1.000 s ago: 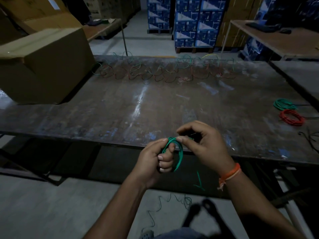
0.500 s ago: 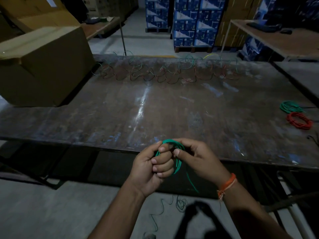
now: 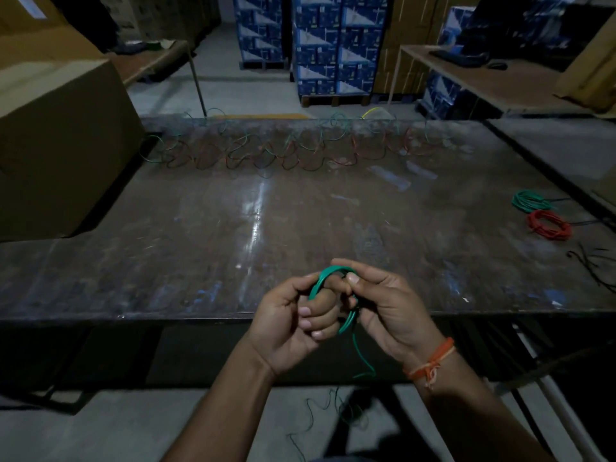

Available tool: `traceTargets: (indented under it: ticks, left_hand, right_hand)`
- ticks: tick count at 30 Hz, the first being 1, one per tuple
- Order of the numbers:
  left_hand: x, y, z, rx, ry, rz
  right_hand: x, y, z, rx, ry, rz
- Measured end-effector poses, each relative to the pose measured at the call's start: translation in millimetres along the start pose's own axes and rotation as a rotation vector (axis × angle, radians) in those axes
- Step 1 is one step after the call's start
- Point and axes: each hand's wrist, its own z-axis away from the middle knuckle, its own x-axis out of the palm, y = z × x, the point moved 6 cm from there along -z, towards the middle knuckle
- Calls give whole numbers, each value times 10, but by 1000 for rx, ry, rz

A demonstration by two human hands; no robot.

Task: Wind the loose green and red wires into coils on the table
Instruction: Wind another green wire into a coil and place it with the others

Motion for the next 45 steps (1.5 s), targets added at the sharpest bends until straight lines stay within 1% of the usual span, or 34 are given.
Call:
traceTargets:
  ticks: [4, 6, 10, 12, 15, 18, 22, 26, 28, 31, 33, 34, 36, 39, 41, 43, 45]
  left_hand:
    - [66, 16, -120, 31, -23, -51]
    - [90, 46, -199, 46, -32, -26]
    - [84, 74, -398, 101, 30, 56]
    - [104, 57, -508, 118, 40, 70]
    - [116, 31, -647, 116, 36, 69]
    - [77, -40, -762, 126, 61, 109]
    - [-9, -71, -871, 172, 97, 239]
    - [-121, 162, -858, 326, 150, 387]
    - [-194, 304, -802, 420, 169, 439]
    - [-281, 446, -710, 526, 216, 456]
    - [-307, 481, -664, 584, 276, 424]
    - [-308, 480, -654, 602, 304, 398]
    - [-289, 459, -656, 622, 366, 337]
    - [-257, 425, -648, 633, 454, 262]
    - [-229, 394, -655, 624, 529, 211]
    - [-214, 343, -662, 612, 641, 67]
    - [-139, 265, -681, 591, 711, -139]
  right_hand:
    - [-86, -116, -23, -68, 29, 129]
    - [-134, -174, -96, -100, 22, 185]
    - [-244, -300, -293, -143, -27, 315]
    - [-319, -369, -357, -141, -35, 327]
    - [-449, -395, -419, -103, -58, 272]
    - [-590, -429, -447, -41, -129, 241]
    - [-795, -596, -424, -27, -225, 507]
    - [-1199, -565, -353, 50, -240, 693]
    - [-1418, -560, -305, 23, -201, 737]
    - [-1702, -657, -265, -78, -6, 692]
    - [-1753, -788, -232, -194, 75, 711]
    - [-1720, -852, -209, -247, 79, 740]
    - [-1546, -975, -153, -349, 31, 821]
    - [-1200, -1094, -47, -501, -83, 1025]
    - [-979, -1125, 8, -566, -153, 1114]
    - [-785, -1147, 46, -598, -205, 1123]
    - [-593, -1163, 77, -631, -245, 1117]
